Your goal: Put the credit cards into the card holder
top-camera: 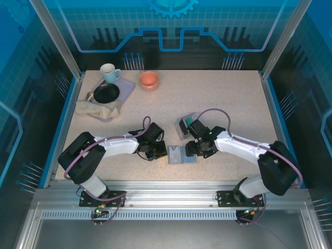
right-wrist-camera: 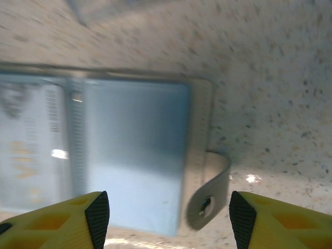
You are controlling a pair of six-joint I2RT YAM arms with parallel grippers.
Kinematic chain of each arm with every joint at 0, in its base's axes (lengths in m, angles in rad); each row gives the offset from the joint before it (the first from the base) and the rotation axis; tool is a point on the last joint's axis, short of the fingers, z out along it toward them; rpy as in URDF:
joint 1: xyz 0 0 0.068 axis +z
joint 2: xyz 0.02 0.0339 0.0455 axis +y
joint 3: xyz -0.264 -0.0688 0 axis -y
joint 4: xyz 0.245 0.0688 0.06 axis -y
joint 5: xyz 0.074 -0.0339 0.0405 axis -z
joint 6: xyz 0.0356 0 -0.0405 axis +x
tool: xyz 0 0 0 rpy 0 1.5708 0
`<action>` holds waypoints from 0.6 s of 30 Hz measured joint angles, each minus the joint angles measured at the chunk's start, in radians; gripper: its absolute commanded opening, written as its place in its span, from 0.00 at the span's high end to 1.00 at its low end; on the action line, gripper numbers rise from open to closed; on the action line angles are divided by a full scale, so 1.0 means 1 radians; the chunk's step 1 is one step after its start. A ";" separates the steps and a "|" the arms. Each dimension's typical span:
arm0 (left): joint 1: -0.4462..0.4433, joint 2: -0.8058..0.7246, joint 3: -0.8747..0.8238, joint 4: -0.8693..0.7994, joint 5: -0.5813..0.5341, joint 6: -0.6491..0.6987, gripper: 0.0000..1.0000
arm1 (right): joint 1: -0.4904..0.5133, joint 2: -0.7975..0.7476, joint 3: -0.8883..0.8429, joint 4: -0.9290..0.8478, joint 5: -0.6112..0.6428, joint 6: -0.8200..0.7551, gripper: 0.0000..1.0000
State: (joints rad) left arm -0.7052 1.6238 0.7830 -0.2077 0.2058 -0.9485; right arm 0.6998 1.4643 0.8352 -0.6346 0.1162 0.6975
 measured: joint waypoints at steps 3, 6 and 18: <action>0.000 0.000 0.000 0.003 0.000 0.009 0.97 | 0.000 0.061 0.009 -0.030 0.034 -0.008 0.36; 0.000 0.000 0.000 0.004 0.002 0.010 1.00 | -0.001 0.079 0.010 -0.039 0.050 -0.021 0.45; 0.004 -0.046 0.002 0.002 0.027 0.019 1.00 | -0.042 0.092 0.012 -0.011 0.049 -0.053 0.86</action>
State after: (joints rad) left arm -0.7013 1.5780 0.7849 -0.2058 0.2333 -0.9298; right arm 0.6582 1.5566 0.8471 -0.6456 0.1654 0.6449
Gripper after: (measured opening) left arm 0.049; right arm 0.163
